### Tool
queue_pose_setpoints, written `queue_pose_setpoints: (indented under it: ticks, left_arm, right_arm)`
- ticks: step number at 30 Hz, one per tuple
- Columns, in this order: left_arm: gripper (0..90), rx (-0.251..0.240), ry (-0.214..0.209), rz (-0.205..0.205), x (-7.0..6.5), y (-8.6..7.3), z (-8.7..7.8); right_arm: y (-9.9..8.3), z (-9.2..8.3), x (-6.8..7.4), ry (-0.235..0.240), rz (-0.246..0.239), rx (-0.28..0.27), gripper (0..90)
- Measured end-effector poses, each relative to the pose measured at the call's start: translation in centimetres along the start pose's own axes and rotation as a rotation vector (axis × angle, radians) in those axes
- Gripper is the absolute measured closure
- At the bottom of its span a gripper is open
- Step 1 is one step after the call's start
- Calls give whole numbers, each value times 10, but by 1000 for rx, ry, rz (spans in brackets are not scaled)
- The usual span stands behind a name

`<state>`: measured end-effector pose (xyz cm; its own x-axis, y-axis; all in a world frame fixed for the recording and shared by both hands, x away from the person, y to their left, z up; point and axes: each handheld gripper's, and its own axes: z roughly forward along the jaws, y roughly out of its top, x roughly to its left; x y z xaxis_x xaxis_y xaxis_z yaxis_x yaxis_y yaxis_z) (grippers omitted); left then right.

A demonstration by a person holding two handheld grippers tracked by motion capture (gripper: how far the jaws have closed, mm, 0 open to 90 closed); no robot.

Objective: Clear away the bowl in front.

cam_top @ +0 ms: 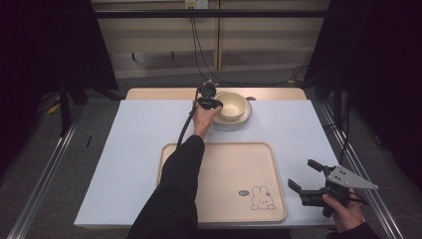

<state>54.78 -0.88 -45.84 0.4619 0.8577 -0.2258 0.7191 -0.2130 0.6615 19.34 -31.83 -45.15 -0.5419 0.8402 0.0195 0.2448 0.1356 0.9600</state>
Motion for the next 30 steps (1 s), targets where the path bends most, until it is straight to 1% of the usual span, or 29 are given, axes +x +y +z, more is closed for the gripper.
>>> queue_pose_setpoints:
  ticks: [2, 4, 5, 6, 7, 8, 11, 12, 13, 14, 15, 16, 17, 20, 21, 22, 23, 24, 25, 26, 27, 28, 30]
  left_arm:
    - [742, 6, -6, -3, 1, 1, 0]
    - [780, 8, 9, 4, 0, 1, -1]
    - [805, 8, 6, -3, 0, 0, -1]
    - [822, 20, -1, -12, 1, 1, -2]
    - [832, 20, -1, -12, 1, 1, -2]
    - [832, 21, -11, -19, 2, 1, -2]
    - [834, 21, -9, -27, 1, 1, -2]
    - [834, 18, -12, -38, 2, 1, -2]
    - [835, 18, -12, -38, 2, 1, -2]
    - [835, 31, -13, -33, 3, 1, -3]
    - [835, 20, -10, -62, 2, 0, -3]
    - [834, 20, -10, -62, 2, 0, -3]
    - [834, 15, -2, -81, 2, 0, -3]
    - [835, 29, -19, -83, 4, 1, -4]
    - [836, 29, -19, -83, 4, 1, -4]
    - [836, 30, -21, -92, 5, 1, -6]
    - [836, 29, -23, -94, 5, 1, -6]
    - [837, 23, -16, -92, 4, 2, -7]
    - [837, 23, -16, -92, 4, 2, -7]
    - [838, 11, -17, -105, 2, 4, -9]
    - [838, 27, -13, -74, 4, 4, -11]
    - [838, 27, -13, -74, 4, 4, -11]
    - [838, 32, -16, -94, 6, 3, -11]
  right_arm:
    - [0, 0, 0, 1, -3, 5, 25]
    - [0, 0, 0, 1, -7, 5, 25]
    - [0, 0, 0, -1, -8, 6, 25]
    - [0, 0, 0, 0, -2, 7, 25]
    - [0, 0, 0, 0, -2, 7, 25]
    - [0, 0, 0, -1, -11, 6, 25]
    - [0, 0, 0, -7, -8, 6, 25]
    - [0, 0, 0, -5, -3, 6, 25]
    - [0, 0, 0, -5, -3, 6, 25]
    - [0, 0, 0, -8, -9, 6, 25]
    - [0, 0, 0, -2, -7, 7, 25]
    - [0, 0, 0, -2, -7, 7, 25]
    - [0, 0, 0, -3, -7, 6, 25]
    - [0, 0, 0, -8, -11, 5, 25]
    - [0, 0, 0, -8, -11, 5, 25]
    - [0, 0, 0, -1, -9, 6, 25]
    - [0, 0, 0, -7, -6, 4, 25]
    - [0, 0, 0, -8, -6, 6, 25]
    - [0, 0, 0, -4, -8, 6, 25]
    - [0, 0, 0, -3, -11, 5, 25]
    - [0, 0, 0, -5, -10, 3, 25]
    - [0, 0, 0, -3, -7, 6, 25]
    - [0, 0, 0, -7, 0, 1, 25]
